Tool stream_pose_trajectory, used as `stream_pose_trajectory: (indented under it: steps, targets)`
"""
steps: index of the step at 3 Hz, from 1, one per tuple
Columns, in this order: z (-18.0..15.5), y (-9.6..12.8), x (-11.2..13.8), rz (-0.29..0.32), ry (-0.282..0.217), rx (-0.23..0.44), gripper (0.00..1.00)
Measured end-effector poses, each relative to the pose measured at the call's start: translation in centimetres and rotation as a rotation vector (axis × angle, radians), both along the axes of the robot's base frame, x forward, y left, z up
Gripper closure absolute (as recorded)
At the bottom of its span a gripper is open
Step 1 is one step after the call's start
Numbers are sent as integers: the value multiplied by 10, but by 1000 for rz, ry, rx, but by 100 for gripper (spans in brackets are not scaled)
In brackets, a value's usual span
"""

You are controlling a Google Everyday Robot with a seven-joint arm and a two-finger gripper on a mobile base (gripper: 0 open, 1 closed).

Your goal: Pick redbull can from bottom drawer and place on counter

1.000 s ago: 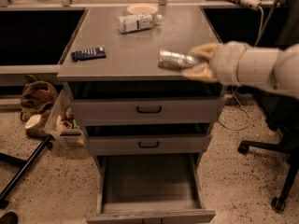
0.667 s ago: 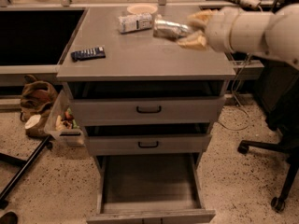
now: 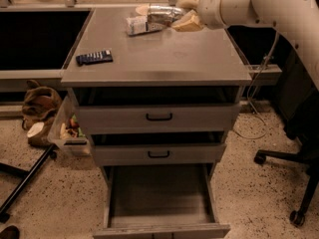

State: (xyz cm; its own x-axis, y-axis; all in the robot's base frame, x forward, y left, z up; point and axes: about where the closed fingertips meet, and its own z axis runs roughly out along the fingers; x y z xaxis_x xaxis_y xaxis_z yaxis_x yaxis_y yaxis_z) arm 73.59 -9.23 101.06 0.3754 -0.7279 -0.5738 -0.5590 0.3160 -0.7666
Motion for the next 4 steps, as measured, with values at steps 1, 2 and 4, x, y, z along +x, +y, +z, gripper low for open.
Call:
stream_pose_trajectory:
  steps: [1,2,4]
  targets:
    - [-35,24,14,72,120,-25,100]
    - [-74,38,16,127,234,-34,100]
    - [-146,38,23,135,425,-51,100]
